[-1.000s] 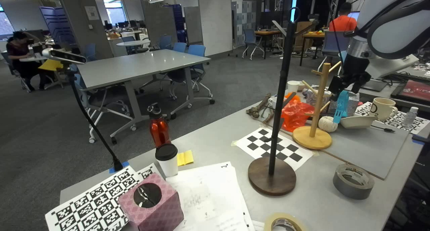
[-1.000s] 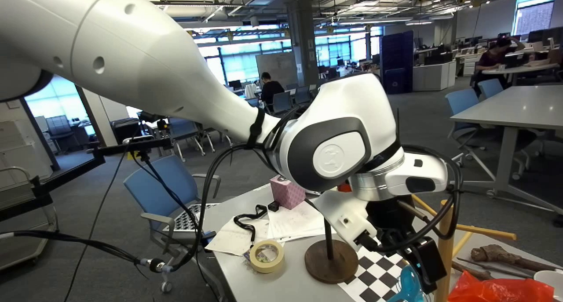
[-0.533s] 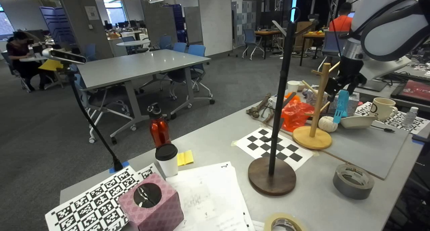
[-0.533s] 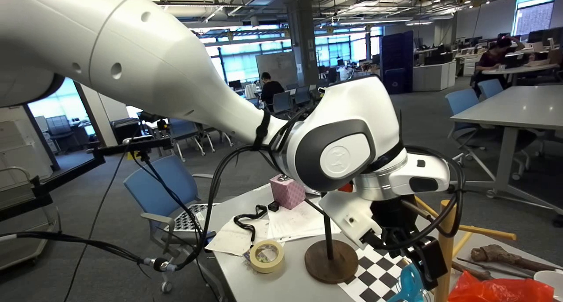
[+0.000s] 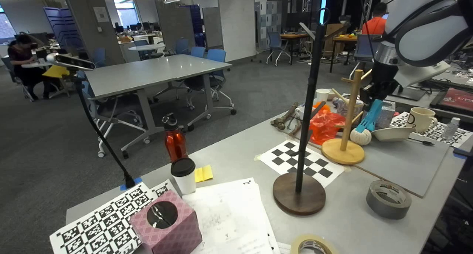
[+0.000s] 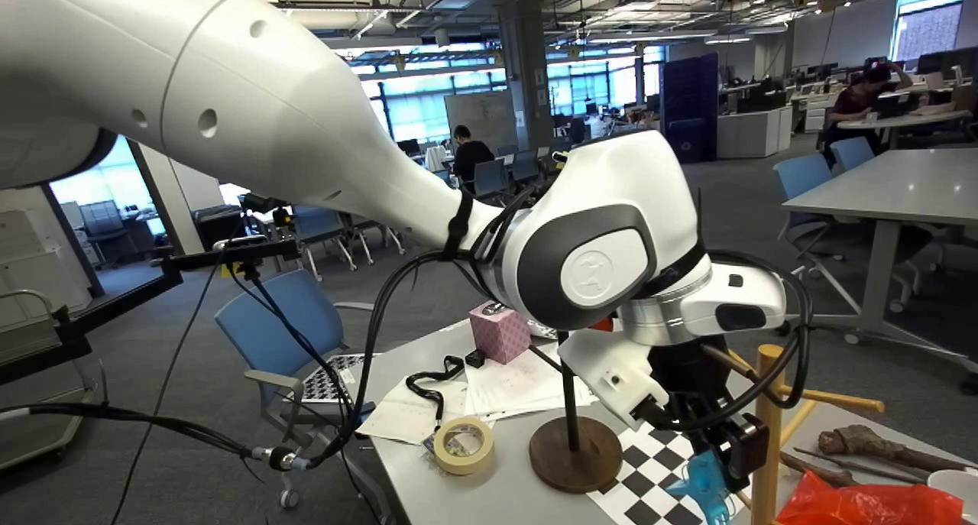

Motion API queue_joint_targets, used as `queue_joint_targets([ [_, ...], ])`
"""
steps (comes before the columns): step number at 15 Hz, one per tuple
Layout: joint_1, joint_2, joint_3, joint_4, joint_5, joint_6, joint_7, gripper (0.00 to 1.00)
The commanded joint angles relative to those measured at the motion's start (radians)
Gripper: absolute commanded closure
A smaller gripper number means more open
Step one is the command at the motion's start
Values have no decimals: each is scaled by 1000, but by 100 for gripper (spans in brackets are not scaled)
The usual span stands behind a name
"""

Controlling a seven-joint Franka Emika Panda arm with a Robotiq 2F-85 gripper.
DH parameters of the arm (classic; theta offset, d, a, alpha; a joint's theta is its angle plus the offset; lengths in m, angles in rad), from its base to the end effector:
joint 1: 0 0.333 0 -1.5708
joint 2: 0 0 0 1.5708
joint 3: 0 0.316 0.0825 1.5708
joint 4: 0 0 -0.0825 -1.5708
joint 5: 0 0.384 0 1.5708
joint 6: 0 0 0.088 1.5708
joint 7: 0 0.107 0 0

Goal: Remove the peg from the stand and place it on the masking tape

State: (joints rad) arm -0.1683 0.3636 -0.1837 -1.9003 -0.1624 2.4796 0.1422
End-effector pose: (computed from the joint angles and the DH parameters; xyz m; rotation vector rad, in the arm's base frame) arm 0.6096 -0.2150 0.3350 2.8819 -0.5213 0.2923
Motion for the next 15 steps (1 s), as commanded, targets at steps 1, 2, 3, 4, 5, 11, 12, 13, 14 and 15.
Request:
queue_joint_targets([
  [1, -4, 14, 0, 35, 29, -14, -28, 84],
  [2, -5, 12, 0, 35, 30, -16, -29, 84],
  [3, -5, 9, -1, 36, 30, -19, -30, 84],
  [4, -5, 6, -2, 36, 29, -23, -30, 84],
  [5, -5, 3, -2, 37, 28, -29, -32, 84],
  [11, -9, -31, 1, 12, 28, -59, -71, 84],
  [12, -9, -37, 3, 8, 28, -70, -82, 84],
  [13, -10, -43, 5, 7, 29, -84, -94, 84],
  [14, -11, -49, 7, 4, 31, -98, -109, 84],
  [15, -13, -55, 8, 5, 32, -110, -122, 84],
])
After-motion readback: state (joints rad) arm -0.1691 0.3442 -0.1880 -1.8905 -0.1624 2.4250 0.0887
